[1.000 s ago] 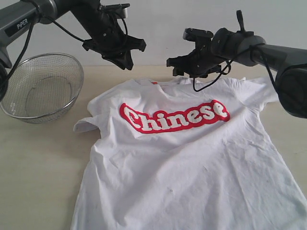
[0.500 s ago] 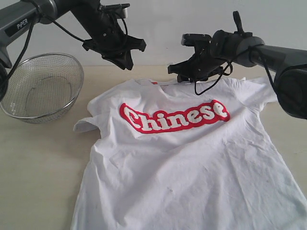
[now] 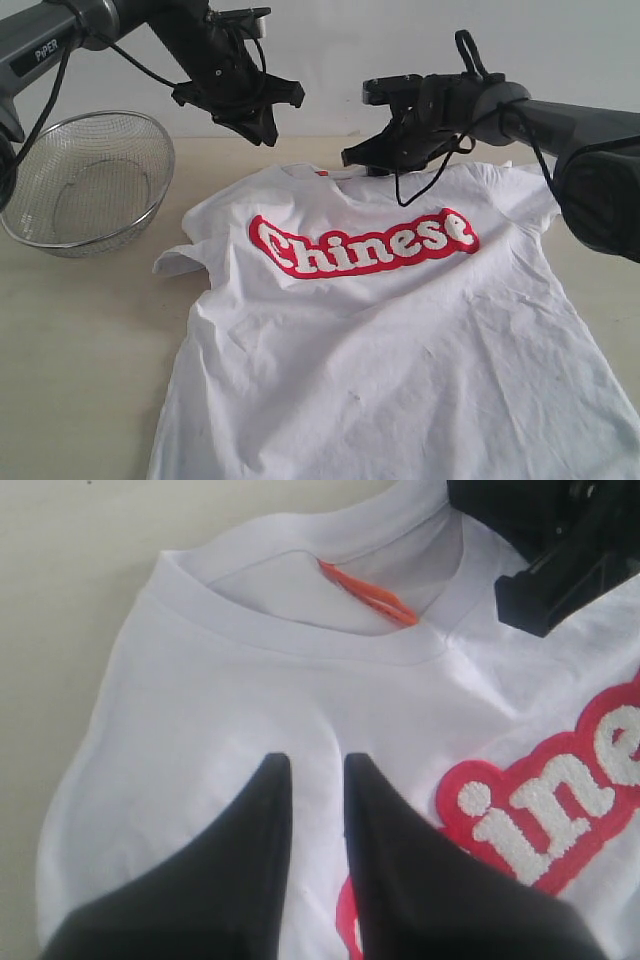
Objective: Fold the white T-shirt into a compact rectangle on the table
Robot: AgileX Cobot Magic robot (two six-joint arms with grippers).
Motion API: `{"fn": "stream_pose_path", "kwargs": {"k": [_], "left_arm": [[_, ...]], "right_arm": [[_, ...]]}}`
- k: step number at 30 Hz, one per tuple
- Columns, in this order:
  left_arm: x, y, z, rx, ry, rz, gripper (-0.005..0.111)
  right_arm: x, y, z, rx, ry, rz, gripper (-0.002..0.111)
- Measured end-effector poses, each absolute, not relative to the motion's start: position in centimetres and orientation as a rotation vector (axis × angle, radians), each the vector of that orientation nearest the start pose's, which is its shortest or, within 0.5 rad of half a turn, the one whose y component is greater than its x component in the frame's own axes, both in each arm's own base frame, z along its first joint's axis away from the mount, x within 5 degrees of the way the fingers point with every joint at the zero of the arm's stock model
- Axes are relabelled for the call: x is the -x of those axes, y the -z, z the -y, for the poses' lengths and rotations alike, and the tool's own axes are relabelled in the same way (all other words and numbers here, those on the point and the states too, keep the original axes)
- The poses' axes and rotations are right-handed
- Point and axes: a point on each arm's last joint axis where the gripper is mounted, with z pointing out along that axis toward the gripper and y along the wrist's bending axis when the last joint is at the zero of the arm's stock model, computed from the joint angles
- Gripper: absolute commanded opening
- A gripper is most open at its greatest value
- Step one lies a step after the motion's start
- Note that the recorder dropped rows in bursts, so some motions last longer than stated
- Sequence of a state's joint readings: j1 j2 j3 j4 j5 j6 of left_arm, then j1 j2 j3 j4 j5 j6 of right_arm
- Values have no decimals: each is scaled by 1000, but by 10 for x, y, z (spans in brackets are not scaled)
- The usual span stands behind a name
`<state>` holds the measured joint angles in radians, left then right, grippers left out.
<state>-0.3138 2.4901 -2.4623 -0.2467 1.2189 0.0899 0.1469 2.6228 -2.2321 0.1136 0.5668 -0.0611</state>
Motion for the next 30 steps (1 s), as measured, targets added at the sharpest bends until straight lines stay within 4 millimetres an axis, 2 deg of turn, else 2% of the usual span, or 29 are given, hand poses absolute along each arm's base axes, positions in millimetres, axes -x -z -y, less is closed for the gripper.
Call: {"fn": "stream_pose_path", "kwargs": {"k": [2, 3, 11, 20, 30], "left_arm": [[-501, -220, 184, -499, 404, -2688, 19], [-501, -220, 184, -499, 404, -2688, 19], [-501, -220, 184, -499, 404, -2688, 19], [-501, -220, 184, -499, 404, -2688, 19], [-501, -220, 184, -499, 404, -2688, 19]], "right_arm": [[-562, -106, -88, 168, -147, -2436, 2], [-562, -106, -88, 173, -141, -2436, 0], [-564, -107, -88, 124, -157, -2428, 0], [-575, -139, -89, 25, -204, -2329, 0], [-581, -142, -50, -140, -207, -2310, 0]]}}
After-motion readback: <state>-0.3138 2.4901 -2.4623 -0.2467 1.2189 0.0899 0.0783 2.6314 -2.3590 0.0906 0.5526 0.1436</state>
